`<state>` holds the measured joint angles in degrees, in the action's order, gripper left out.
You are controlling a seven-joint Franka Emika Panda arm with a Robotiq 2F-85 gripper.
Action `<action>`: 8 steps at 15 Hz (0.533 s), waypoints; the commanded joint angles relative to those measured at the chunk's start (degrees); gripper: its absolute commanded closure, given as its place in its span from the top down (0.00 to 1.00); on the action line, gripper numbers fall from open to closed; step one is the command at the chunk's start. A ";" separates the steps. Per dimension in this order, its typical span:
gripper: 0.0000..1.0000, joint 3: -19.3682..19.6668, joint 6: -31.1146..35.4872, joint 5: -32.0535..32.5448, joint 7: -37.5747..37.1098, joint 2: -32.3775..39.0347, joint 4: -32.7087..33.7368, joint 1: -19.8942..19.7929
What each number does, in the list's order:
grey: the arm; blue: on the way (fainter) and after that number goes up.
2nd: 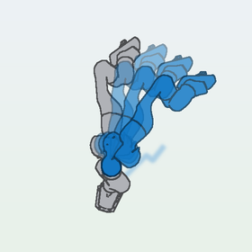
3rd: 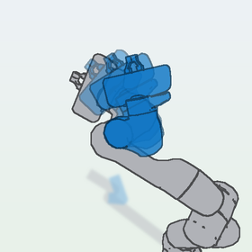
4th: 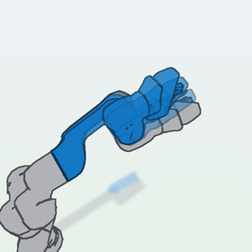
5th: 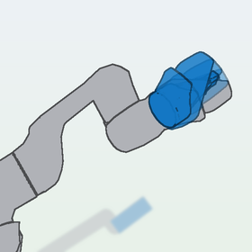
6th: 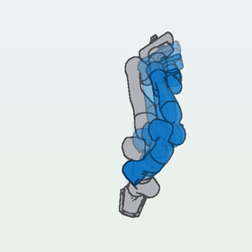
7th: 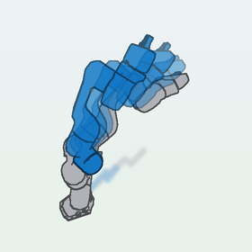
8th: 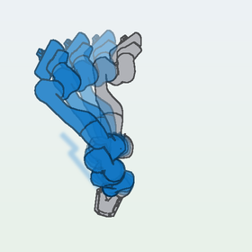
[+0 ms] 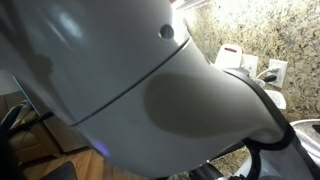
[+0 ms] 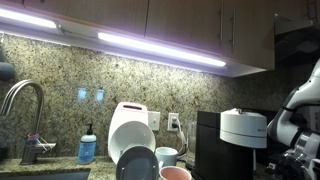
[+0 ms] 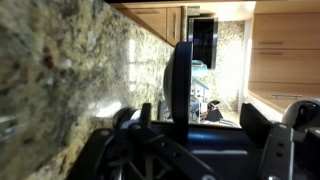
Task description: Place the cup holder on the coffee machine
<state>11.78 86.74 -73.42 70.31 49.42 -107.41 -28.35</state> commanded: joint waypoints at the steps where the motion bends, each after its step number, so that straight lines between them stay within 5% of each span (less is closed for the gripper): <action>1: 1.00 2.17 0.50 0.68 -0.02 -1.47 -0.33 1.85; 8: 1.00 5.53 1.38 12.92 -0.24 -3.28 -0.32 3.06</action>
<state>16.45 86.80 -64.13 70.42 48.07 -106.94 -26.35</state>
